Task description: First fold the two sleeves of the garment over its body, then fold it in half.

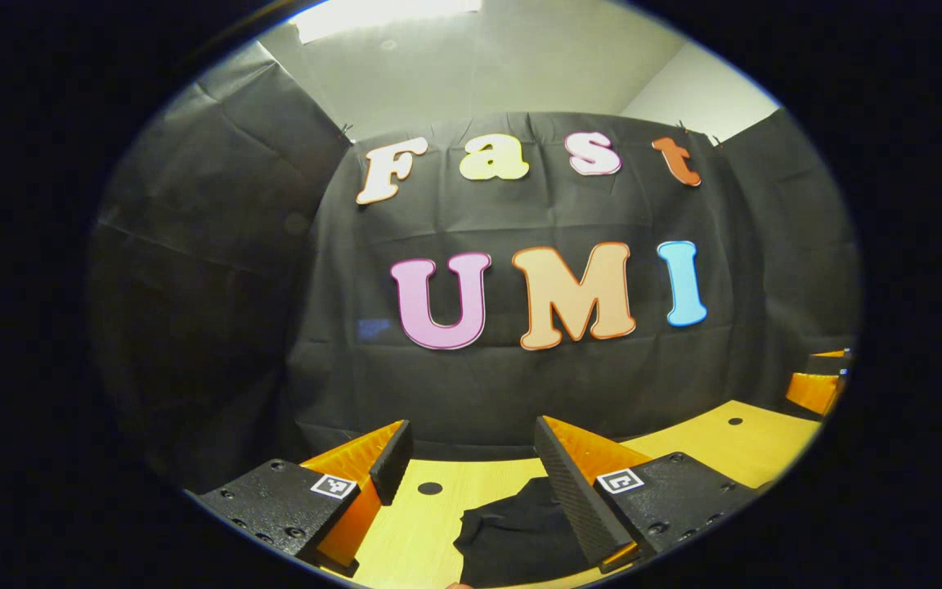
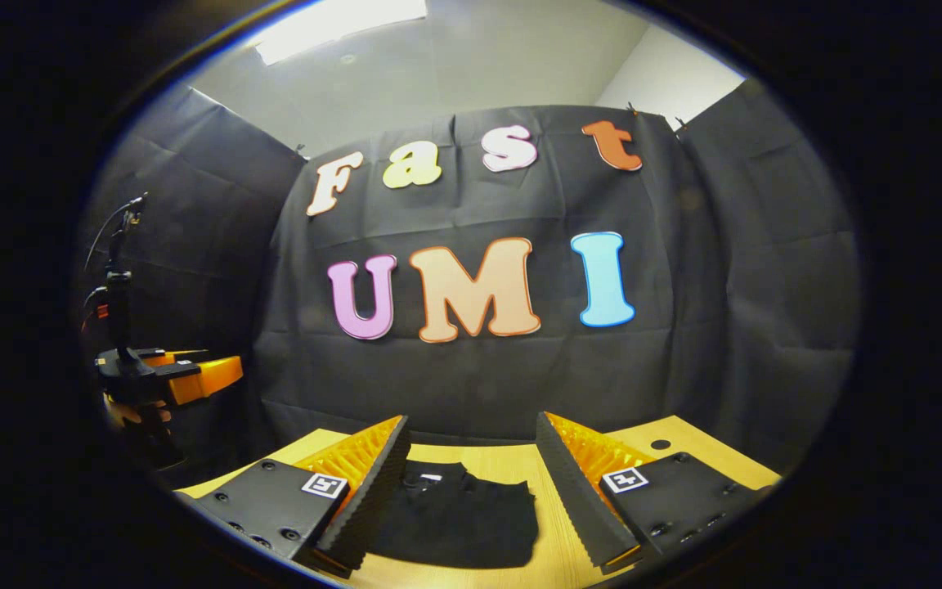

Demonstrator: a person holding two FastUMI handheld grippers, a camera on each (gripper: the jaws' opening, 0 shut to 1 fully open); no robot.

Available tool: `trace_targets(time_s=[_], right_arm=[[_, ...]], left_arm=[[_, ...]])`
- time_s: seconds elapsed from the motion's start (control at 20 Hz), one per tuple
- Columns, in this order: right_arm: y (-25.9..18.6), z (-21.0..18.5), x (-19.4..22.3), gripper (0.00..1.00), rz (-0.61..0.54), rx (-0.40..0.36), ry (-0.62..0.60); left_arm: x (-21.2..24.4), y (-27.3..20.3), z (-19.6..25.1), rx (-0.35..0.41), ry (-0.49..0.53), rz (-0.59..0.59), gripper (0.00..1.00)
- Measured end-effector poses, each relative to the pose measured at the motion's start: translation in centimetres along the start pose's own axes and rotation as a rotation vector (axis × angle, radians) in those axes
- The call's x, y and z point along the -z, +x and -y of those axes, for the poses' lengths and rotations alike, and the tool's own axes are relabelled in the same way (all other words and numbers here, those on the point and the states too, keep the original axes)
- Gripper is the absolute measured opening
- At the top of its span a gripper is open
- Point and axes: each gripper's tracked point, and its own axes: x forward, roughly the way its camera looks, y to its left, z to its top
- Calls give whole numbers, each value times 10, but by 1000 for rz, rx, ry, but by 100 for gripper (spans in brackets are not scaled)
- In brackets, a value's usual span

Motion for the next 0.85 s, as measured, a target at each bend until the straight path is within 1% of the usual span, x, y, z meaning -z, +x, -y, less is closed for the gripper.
trace_targets(time_s=[0.05, 0.15, 0.2, 0.25, 0.3, 0.4, 0.45, 0.55, 0.6, 0.65, 0.7, 0.75, 0.8, 0.85], right_arm=[[-12, 0, -1, 94, 7, -5, 3], [-35, -3, -2, 100, 19, -17, 18], [-47, -2, -5, 97, 29, -18, 23], [-59, -1, -8, 100, 39, -14, 25], [-71, 0, -9, 100, 49, -13, 27], [-91, -2, -10, 94, 59, -19, 32], [-101, -4, -11, 97, 63, -22, 34], [-119, -6, -11, 97, 71, -27, 29], [-126, -8, -10, 97, 74, -31, 26], [-134, -11, -10, 97, 74, -36, 23], [-139, -13, -8, 94, 75, -43, 21], [-146, -17, -9, 94, 78, -50, 19], [-151, -19, -12, 97, 89, -57, 16], [-156, -21, -15, 97, 99, -61, 12]], left_arm=[[-6, -11, 3, -2, 4, 6, 90], [-14, -35, 12, 4, 3, 12, 90], [-19, -44, 15, 6, -2, 21, 91], [-23, -54, 17, 5, -5, 25, 95], [-24, -64, 18, 2, -9, 24, 95], [-29, -81, 23, 6, -20, 27, 90], [-34, -88, 25, 10, -18, 34, 90], [-42, -102, 27, 14, -4, 48, 90], [-46, -109, 29, 20, -3, 55, 95], [-50, -115, 31, 24, -3, 63, 90], [-52, -118, 28, 27, -3, 72, 95], [-56, -125, 28, 29, -5, 79, 95], [-58, -130, 28, 31, -7, 88, 95], [-60, -135, 27, 31, -8, 90, 95]])
